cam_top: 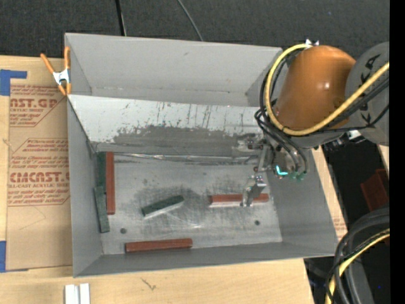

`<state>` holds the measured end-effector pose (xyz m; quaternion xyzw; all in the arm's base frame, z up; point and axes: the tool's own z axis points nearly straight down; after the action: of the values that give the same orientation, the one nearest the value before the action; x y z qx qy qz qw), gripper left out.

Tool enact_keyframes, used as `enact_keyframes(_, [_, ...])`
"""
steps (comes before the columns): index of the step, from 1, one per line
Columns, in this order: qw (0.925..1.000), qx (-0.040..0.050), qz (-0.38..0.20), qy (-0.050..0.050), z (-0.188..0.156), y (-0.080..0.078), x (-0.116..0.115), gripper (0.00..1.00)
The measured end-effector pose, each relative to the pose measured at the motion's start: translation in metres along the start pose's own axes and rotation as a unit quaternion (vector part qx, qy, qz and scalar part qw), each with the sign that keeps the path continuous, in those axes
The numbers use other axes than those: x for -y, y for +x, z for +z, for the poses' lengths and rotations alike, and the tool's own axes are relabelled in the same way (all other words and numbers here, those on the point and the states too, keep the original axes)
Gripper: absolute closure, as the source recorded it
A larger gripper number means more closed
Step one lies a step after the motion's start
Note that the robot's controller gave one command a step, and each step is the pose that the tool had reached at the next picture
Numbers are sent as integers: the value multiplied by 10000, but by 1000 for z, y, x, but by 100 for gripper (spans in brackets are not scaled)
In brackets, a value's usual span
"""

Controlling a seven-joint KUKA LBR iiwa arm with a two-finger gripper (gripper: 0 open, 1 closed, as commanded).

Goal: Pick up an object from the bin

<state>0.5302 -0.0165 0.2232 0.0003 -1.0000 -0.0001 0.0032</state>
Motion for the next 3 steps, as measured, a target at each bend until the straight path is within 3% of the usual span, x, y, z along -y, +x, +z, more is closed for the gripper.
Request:
enact_keyframes(1, [10000,41,-1,0,-4,-2,0,0])
enact_keyframes(2, [9997,72,-229,4,56,-14,18,0])
enact_keyframes(3, [9986,10,-520,1,147,-10,14,100])
